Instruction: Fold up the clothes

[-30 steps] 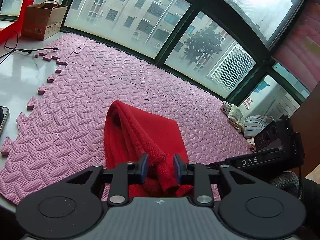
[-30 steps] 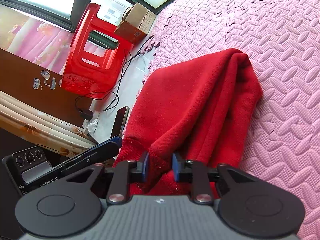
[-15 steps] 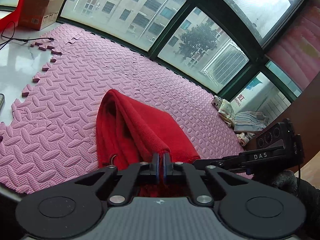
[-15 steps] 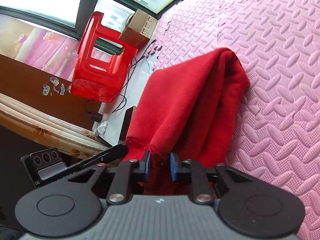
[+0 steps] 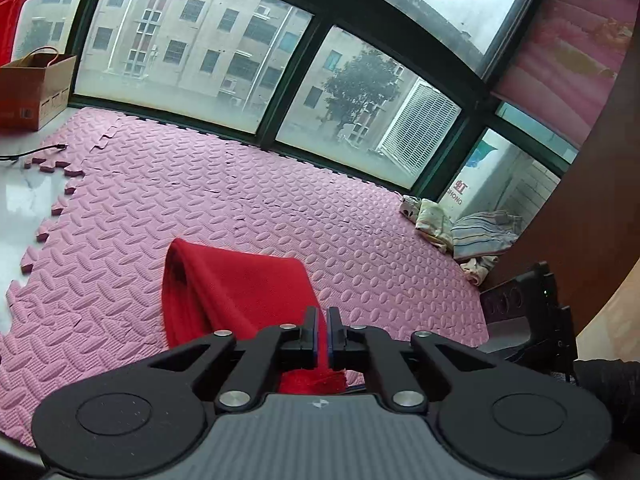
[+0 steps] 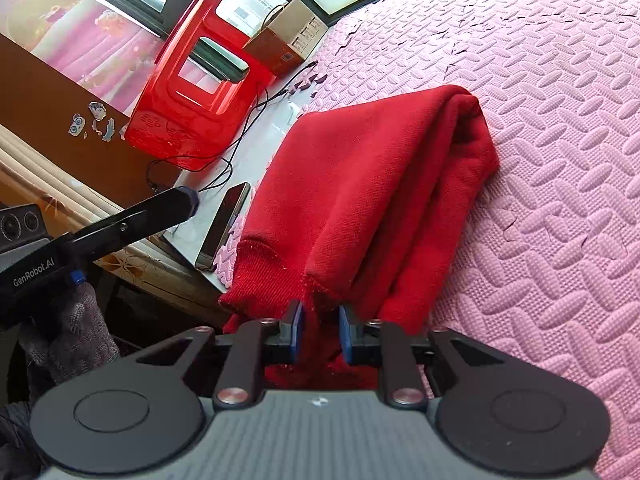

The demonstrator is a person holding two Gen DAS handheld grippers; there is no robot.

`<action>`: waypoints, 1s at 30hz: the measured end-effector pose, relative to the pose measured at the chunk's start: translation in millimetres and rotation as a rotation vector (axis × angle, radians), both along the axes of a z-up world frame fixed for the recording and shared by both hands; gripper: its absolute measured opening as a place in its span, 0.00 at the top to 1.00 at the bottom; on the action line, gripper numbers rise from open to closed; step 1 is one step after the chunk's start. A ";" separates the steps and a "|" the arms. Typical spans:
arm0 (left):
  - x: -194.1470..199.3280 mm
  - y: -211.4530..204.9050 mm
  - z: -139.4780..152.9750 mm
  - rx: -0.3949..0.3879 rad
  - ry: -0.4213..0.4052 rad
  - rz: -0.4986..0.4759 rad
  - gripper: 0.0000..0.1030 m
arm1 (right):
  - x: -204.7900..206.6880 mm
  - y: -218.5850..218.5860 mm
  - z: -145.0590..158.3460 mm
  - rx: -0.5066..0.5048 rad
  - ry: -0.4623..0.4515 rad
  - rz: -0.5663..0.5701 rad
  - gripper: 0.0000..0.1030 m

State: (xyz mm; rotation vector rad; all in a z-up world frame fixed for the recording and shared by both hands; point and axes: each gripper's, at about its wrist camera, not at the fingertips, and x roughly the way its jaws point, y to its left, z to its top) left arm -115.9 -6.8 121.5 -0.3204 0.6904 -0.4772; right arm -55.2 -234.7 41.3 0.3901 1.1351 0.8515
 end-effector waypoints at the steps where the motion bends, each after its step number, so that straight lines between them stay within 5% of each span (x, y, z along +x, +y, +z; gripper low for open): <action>1: 4.5 -3.8 -8.7 0.004 0.026 -0.010 0.96 | -0.6 -0.8 0.5 0.000 -0.002 0.000 0.83; 5: 14.8 -11.6 -46.9 0.013 0.147 -0.032 0.96 | -3.1 -5.8 3.2 -0.012 -0.014 0.008 0.79; 9: 6.6 -6.5 -60.1 -0.011 0.173 -0.032 0.96 | 1.1 -13.1 14.0 -0.051 -0.050 0.025 0.76; 18: -3.1 -12.6 -60.1 -0.009 0.154 -0.048 0.95 | 45.1 9.8 53.6 -0.265 -0.485 -0.006 0.74; 21: -4.6 -12.1 -61.3 -0.014 0.156 -0.047 0.95 | 60.0 29.3 47.6 -0.295 -0.549 0.026 0.74; 30: -8.1 -10.3 -63.1 -0.024 0.162 -0.060 0.95 | 74.3 34.0 18.5 -0.406 -0.530 0.045 0.70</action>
